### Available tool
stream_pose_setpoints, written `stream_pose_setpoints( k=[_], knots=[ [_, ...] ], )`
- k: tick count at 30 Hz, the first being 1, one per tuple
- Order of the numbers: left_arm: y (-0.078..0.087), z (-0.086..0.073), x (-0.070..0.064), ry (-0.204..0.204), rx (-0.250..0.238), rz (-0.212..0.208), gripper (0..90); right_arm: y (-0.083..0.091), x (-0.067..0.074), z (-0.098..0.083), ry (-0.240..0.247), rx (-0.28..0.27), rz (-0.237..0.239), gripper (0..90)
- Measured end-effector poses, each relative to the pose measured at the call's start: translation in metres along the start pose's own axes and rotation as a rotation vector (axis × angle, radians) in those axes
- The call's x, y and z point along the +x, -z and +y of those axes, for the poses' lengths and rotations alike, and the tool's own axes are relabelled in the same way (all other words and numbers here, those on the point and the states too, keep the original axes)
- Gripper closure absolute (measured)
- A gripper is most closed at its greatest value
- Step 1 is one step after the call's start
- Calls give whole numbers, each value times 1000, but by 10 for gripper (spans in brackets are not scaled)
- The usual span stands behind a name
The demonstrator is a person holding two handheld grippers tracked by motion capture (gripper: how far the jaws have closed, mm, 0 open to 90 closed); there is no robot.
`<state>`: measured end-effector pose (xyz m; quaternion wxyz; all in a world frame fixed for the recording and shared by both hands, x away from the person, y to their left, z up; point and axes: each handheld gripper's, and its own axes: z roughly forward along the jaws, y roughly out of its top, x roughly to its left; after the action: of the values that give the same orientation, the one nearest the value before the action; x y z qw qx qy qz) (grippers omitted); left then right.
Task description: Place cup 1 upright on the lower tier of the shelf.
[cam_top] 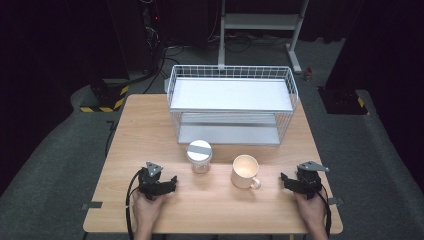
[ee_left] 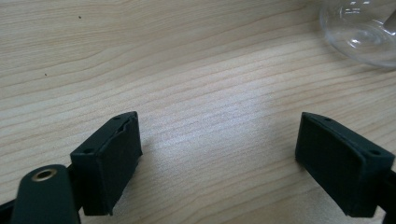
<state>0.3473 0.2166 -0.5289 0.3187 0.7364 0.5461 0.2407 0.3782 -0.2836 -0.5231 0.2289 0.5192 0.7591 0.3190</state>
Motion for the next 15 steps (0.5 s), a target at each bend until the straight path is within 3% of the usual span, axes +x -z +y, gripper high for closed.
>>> stream_pose_setpoints(
  k=[8, 13, 15],
  knots=[
    [0, 0, 0, 10, -1, 1, 150, 0, 0, 0, 0, 0, 1, 279],
    [-1, 1, -4, 29, 4, 31, 149, 0, 0, 0, 0, 1, 4, 279],
    [0, 1, -2, 18, 1, 15, 157, 0, 1, 0, 1, 0, 2, 279]
  ],
)
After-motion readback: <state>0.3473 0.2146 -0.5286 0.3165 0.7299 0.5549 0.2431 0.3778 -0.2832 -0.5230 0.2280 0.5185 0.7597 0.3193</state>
